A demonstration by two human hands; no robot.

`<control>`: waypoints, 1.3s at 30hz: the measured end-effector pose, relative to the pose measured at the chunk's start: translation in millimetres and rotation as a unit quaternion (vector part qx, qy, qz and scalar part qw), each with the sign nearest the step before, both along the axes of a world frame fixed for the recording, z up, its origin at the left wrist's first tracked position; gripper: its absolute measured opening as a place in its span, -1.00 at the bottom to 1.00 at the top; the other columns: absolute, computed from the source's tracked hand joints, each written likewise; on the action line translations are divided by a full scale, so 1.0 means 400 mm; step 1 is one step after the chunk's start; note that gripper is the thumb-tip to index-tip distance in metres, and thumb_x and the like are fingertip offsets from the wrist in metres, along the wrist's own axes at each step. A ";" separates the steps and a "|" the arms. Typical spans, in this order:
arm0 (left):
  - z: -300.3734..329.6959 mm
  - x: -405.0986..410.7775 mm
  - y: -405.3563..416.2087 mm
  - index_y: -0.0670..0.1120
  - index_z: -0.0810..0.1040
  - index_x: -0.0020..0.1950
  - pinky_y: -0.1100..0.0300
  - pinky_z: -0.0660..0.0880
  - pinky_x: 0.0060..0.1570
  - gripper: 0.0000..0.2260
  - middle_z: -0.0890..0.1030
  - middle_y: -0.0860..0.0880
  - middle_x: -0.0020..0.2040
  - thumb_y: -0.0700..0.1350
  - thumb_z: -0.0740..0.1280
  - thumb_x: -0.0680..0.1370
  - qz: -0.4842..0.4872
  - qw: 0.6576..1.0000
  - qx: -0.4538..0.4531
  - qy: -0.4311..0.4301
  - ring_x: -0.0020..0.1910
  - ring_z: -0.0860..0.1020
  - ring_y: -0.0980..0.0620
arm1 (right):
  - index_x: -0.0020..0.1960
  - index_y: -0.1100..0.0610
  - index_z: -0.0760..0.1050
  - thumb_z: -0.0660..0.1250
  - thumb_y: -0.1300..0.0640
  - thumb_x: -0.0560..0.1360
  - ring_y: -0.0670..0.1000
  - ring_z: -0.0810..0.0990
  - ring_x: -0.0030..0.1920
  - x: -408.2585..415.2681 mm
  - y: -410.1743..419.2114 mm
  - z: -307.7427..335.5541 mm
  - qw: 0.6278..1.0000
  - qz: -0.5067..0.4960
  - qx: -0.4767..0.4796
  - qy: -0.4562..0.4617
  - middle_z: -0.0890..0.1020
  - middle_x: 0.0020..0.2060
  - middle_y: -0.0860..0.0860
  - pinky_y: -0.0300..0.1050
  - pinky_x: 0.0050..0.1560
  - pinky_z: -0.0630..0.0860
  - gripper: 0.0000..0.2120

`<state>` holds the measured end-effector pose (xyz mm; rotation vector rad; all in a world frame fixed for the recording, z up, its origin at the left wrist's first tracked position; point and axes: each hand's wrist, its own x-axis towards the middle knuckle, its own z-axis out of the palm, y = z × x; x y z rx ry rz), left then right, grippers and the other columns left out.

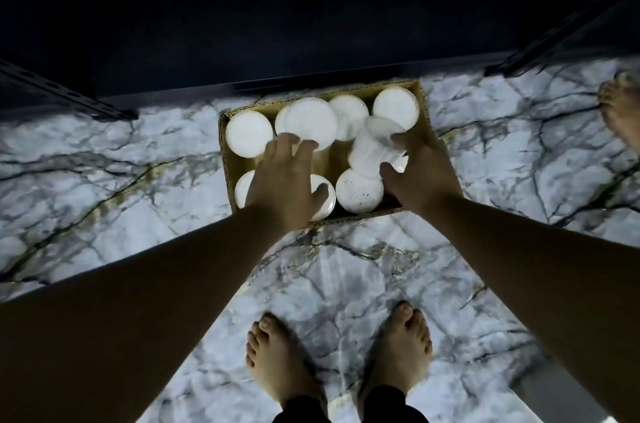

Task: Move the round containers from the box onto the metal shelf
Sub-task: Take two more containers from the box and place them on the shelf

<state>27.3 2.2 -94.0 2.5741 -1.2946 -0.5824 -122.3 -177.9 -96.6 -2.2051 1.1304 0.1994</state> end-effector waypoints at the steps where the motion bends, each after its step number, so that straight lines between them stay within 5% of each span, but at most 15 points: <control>1: -0.013 0.016 -0.021 -0.09 0.38 0.47 -0.14 0.51 0.19 -0.34 0.39 -0.25 0.39 0.12 0.45 0.45 -0.006 1.000 -0.001 -0.022 0.32 0.40 -0.26 | 0.44 0.06 0.45 0.42 -0.03 0.47 0.24 0.38 0.41 0.017 -0.011 -0.018 1.000 0.002 -0.018 0.004 0.42 0.41 0.17 0.12 0.36 0.46 -0.44; 7: -0.100 0.079 -0.117 0.06 0.06 0.63 -0.22 0.33 0.41 -0.12 0.11 -0.25 0.60 0.23 0.44 0.45 0.038 0.999 -0.003 -0.030 0.53 0.22 -0.31 | 0.58 -0.22 0.14 0.42 -0.37 0.37 0.34 0.32 0.46 0.070 -0.038 -0.113 0.998 -0.011 0.021 0.063 0.20 0.52 0.24 0.18 0.45 0.36 -0.12; 12: -0.108 0.092 -0.137 0.09 0.17 0.59 -0.13 0.48 0.31 -0.16 0.28 -0.17 0.46 0.16 0.52 0.42 0.091 0.994 -0.042 0.051 0.43 0.34 -0.20 | 0.56 -0.18 0.24 0.53 -0.19 0.39 0.14 0.50 0.28 0.073 -0.041 -0.111 0.995 -0.050 0.080 0.008 0.35 0.38 0.15 -0.17 0.10 0.38 -0.17; 16: -0.033 0.061 -0.101 0.09 0.24 0.57 -0.06 0.45 0.35 -0.12 0.23 -0.13 0.39 0.10 0.58 0.34 0.157 0.979 -0.073 0.104 0.38 0.36 -0.17 | 0.43 -0.16 0.31 0.63 -0.14 0.26 0.10 0.48 0.23 0.059 -0.055 -0.035 0.993 -0.063 0.079 -0.054 0.39 0.32 0.08 -0.14 0.06 0.38 -0.16; 19: 0.061 0.022 -0.055 0.05 0.29 0.57 0.17 0.36 0.35 -0.09 0.20 -0.10 0.38 0.09 0.61 0.29 0.185 0.970 -0.084 0.132 0.35 0.37 -0.10 | 0.37 -0.12 0.31 0.68 -0.11 0.18 0.05 0.44 0.19 0.023 -0.062 0.071 0.991 -0.093 0.072 -0.070 0.36 0.25 0.00 -0.13 0.06 0.38 -0.12; 22: 0.185 -0.008 -0.008 0.08 0.35 0.54 0.15 0.41 0.36 -0.06 0.19 0.01 0.33 0.20 0.55 0.19 0.211 0.957 -0.116 0.165 0.33 0.34 0.05 | 0.30 -0.11 0.36 0.70 -0.08 0.15 -0.02 0.43 0.09 -0.023 -0.052 0.208 0.984 -0.128 0.092 -0.079 0.33 0.22 -0.02 -0.14 0.01 0.42 -0.18; 27: 0.467 -0.046 0.042 0.19 0.34 0.47 0.63 0.22 0.15 -0.14 0.22 0.07 0.26 0.10 0.58 0.20 0.223 0.943 -0.138 0.204 0.22 0.29 0.26 | 0.30 -0.19 0.36 0.70 -0.04 0.19 -0.09 0.42 0.17 -0.098 -0.027 0.483 0.979 -0.108 0.131 -0.114 0.36 0.24 -0.08 -0.22 0.03 0.43 -0.20; 31: 0.735 -0.071 0.050 0.25 0.27 0.43 0.29 0.38 0.14 -0.14 0.25 0.16 0.23 0.02 0.65 0.25 0.228 0.936 -0.152 0.219 0.17 0.40 0.21 | 0.37 -0.26 0.26 0.69 -0.08 0.20 -0.14 0.41 0.19 -0.128 -0.014 0.747 0.976 -0.099 0.118 -0.151 0.34 0.28 -0.16 -0.27 -0.01 0.43 -0.11; 33: 0.893 -0.076 0.048 0.27 0.29 0.40 0.35 0.39 0.11 -0.18 0.26 0.21 0.22 0.04 0.63 0.25 0.205 0.942 -0.161 0.210 0.16 0.39 0.29 | 0.39 -0.28 0.25 0.69 -0.11 0.20 -0.17 0.39 0.18 -0.130 -0.016 0.907 0.975 -0.093 0.109 -0.172 0.32 0.29 -0.19 -0.28 0.04 0.47 -0.09; 36: 1.096 -0.065 0.042 0.10 0.31 0.50 0.33 0.36 0.14 -0.12 0.26 0.15 0.27 0.12 0.61 0.25 0.194 0.946 -0.181 0.189 0.19 0.38 0.24 | 0.38 -0.29 0.27 0.66 -0.16 0.17 -0.15 0.43 0.24 -0.111 -0.019 1.110 0.968 -0.079 0.096 -0.217 0.32 0.28 -0.22 0.02 0.18 0.55 -0.11; 39: 1.302 -0.051 0.053 0.02 0.31 0.54 0.47 0.27 0.13 -0.11 0.26 0.10 0.33 0.14 0.62 0.30 0.184 0.949 -0.203 0.154 0.21 0.28 0.49 | 0.38 -0.25 0.29 0.67 -0.05 0.24 -0.22 0.41 0.18 -0.088 -0.014 1.320 0.961 -0.051 0.064 -0.265 0.32 0.24 -0.20 -0.17 0.12 0.49 -0.15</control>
